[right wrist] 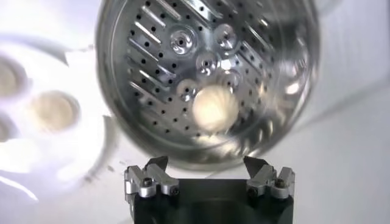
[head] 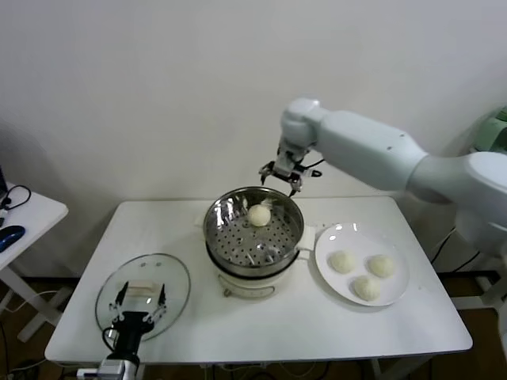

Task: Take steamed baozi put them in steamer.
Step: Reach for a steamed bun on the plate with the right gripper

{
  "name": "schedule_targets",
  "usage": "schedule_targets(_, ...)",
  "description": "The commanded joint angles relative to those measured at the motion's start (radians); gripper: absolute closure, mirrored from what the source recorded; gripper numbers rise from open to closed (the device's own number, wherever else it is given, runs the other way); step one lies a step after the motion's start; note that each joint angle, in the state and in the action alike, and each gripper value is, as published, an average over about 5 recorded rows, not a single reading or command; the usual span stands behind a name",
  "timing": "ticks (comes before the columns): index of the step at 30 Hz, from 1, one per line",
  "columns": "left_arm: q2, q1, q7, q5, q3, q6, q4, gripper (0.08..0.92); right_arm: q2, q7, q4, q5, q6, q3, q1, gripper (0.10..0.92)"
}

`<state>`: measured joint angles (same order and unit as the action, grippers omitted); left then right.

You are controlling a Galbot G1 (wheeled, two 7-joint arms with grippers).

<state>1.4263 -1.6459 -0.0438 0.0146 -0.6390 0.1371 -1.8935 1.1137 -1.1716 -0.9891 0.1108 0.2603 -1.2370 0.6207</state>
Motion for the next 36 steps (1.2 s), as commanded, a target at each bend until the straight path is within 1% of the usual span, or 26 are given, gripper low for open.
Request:
schedule_targets(1,0.001,-0.001,-0.010,-0.003,0.002,-0.002,-0.001,0.177,-0.212,-0.033,0.006,0.411,-0.248,-0.130,0.110,0.203)
schedule_targets(3,0.000,-0.003,-0.013,-0.006,0.002,-0.001,-0.001,0.177,-0.266,-0.025,-0.003,0.430,-0.284,-0.129,0.080,0.203)
schedule_targets(6,-0.001,-0.006,-0.014,-0.008,0.002,0.000,-0.001,0.177,-0.336,-0.005,-0.025,0.421,-0.321,-0.109,0.013,0.203)
schedule_targets(10,0.000,-0.009,-0.014,-0.006,0.001,0.000,-0.003,0.177,-0.399,0.024,-0.069,0.358,-0.349,-0.054,-0.106,0.203)
schedule_targets(13,0.002,-0.011,-0.015,-0.003,0.000,-0.001,-0.004,0.177,-0.417,0.038,-0.095,0.304,-0.359,0.003,-0.194,0.203)
schedule_targets(17,0.004,-0.016,-0.015,-0.002,-0.003,-0.001,-0.004,0.177,-0.403,0.054,-0.097,0.261,-0.371,0.065,-0.286,0.203)
schedule_targets(23,0.008,-0.025,-0.016,-0.003,-0.008,0.000,-0.001,0.177,-0.343,0.062,-0.048,0.182,-0.361,0.130,-0.390,0.203)
schedule_targets(31,0.000,-0.029,-0.015,-0.002,-0.015,-0.002,0.006,0.177,-0.274,0.064,0.028,0.127,-0.344,0.164,-0.456,0.203)
schedule_targets(36,0.000,-0.029,-0.015,-0.004,-0.018,-0.002,0.011,0.177,-0.263,0.053,0.057,0.098,-0.325,0.163,-0.469,0.203)
